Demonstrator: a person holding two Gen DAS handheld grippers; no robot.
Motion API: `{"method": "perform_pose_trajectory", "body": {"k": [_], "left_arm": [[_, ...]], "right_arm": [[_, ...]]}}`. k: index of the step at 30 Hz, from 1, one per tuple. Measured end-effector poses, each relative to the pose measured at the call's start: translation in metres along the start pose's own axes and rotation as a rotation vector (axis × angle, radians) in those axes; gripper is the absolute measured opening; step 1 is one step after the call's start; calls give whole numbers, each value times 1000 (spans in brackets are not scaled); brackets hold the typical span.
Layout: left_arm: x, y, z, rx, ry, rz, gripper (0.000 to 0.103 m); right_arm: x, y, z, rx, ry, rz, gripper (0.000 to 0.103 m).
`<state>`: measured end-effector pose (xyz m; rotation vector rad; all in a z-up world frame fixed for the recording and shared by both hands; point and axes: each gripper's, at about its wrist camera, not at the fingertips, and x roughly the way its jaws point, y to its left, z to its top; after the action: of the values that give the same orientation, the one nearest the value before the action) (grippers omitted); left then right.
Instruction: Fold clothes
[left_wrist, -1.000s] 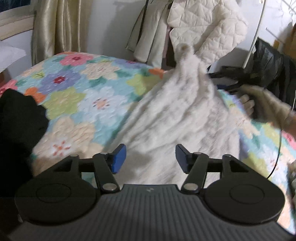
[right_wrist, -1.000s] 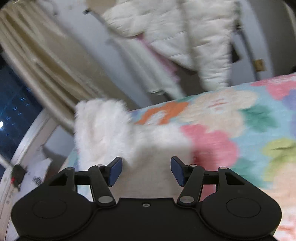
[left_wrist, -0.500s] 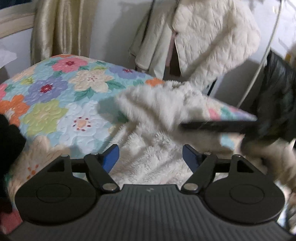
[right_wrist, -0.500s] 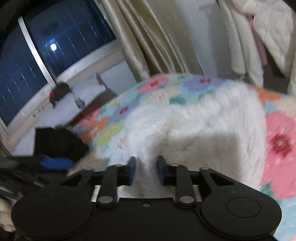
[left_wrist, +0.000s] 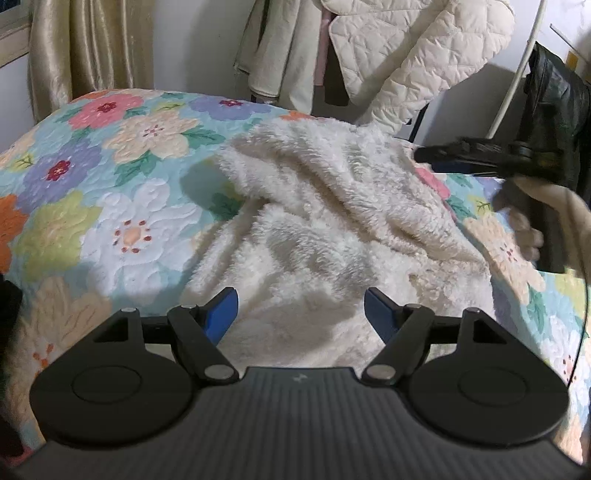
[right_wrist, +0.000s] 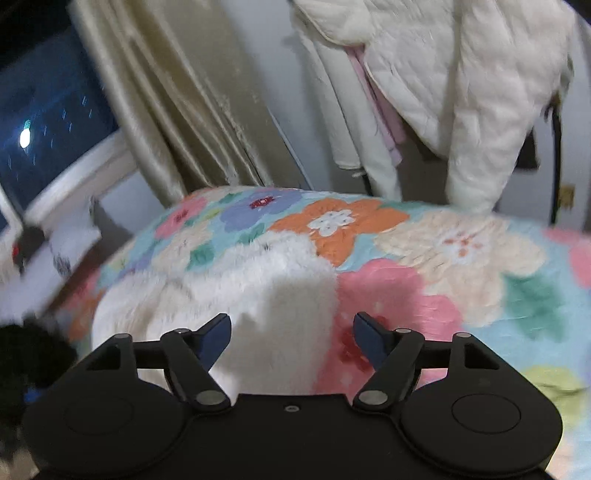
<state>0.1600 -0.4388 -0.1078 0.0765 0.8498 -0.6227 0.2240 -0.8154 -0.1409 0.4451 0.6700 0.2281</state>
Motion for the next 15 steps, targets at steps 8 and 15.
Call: {"method": "perform_pose_trajectory", "body": {"k": [8,15], "left_arm": [[-15,20,2,15,0,60,75],[-17,30,-9,66,45,110,75]], "right_arm": [[52,51,2,-258,45,-107,15],[-93,-27,1,30,-285,-397,13]]}}
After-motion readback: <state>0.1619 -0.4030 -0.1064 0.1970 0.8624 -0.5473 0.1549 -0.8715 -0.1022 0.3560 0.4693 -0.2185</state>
